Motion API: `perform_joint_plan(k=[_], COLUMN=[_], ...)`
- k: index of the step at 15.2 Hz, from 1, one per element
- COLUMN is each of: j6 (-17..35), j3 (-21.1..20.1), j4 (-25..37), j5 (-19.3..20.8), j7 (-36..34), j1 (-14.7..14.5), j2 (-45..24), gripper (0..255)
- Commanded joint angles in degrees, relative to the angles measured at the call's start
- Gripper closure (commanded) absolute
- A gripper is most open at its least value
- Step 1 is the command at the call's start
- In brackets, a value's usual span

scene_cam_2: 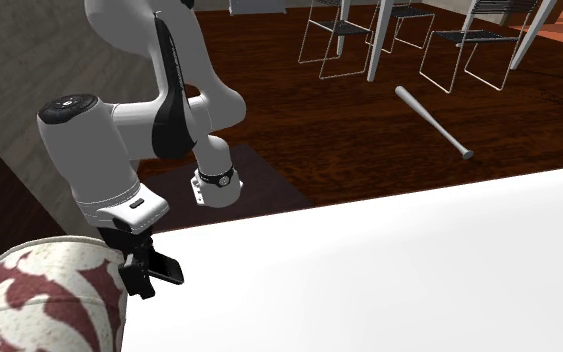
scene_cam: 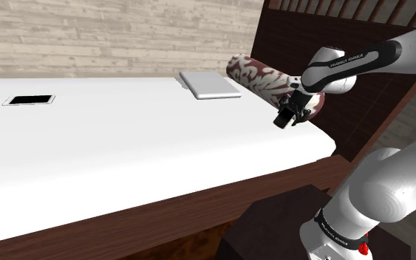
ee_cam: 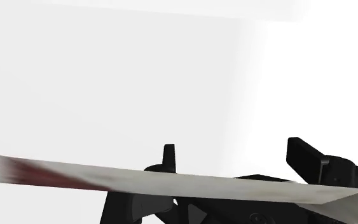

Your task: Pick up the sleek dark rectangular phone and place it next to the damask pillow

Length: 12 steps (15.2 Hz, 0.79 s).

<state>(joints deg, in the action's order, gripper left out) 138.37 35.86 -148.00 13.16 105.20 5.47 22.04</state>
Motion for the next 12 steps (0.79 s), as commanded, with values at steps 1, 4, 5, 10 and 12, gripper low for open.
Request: perform_joint_plan(k=[1,4,5,10,12], j6=[-6.7,-13.6,-15.4,-15.4,-15.4], j3=[-0.8,-2.9,-3.3,-3.4,-3.4], j4=[0.3,3.4,4.3,4.3,4.3], j5=[-0.5,0.1,0.2,0.2,0.2], j7=[-0.7,-1.5,-1.7,-1.7,-1.7], j1=[-0.3,0.7,0.8,0.8,0.8], j2=[-0.6,3.4,4.3,4.3,4.3], gripper=[0,0,0,0,0])
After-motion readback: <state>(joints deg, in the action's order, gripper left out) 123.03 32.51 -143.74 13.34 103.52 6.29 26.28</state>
